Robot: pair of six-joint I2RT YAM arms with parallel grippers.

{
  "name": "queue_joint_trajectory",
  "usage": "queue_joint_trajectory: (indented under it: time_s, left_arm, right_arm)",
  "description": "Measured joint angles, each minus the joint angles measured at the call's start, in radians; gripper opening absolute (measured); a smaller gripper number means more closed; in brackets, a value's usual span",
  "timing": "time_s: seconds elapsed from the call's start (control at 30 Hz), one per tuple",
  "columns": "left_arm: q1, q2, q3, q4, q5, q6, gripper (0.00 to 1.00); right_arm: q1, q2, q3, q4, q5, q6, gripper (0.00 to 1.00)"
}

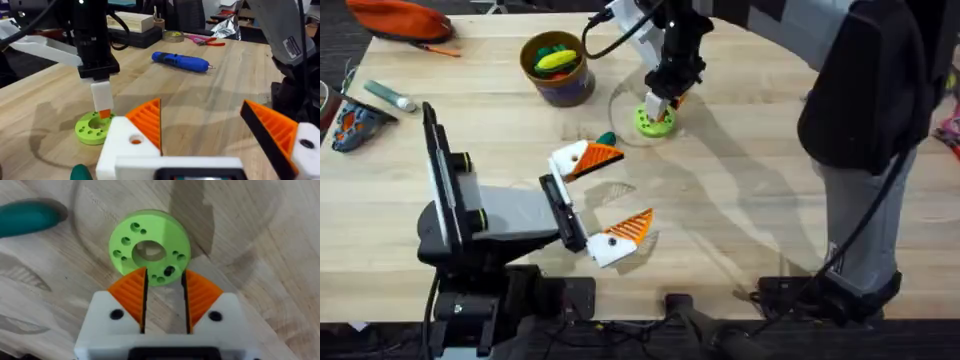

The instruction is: Pick up the gripper from the table and insert it into the empty holder that is missing its gripper. Then pick up a screw, insert it into the mounting hole, and use the screwdriver to tighten it. Finally, clean up the table by picking up the vegetable and placing it into the bucket.

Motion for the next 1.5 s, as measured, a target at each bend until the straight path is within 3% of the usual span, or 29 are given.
queue_joint_trajectory:
  time_s: [1.5]
  left_arm:
    - [0.000,0.000,0.000,0.000,0.000,0.000,0.986]
  right_arm:
    - [0.006,0.000,-0.004,0.002,0.000,0.000,0.311]
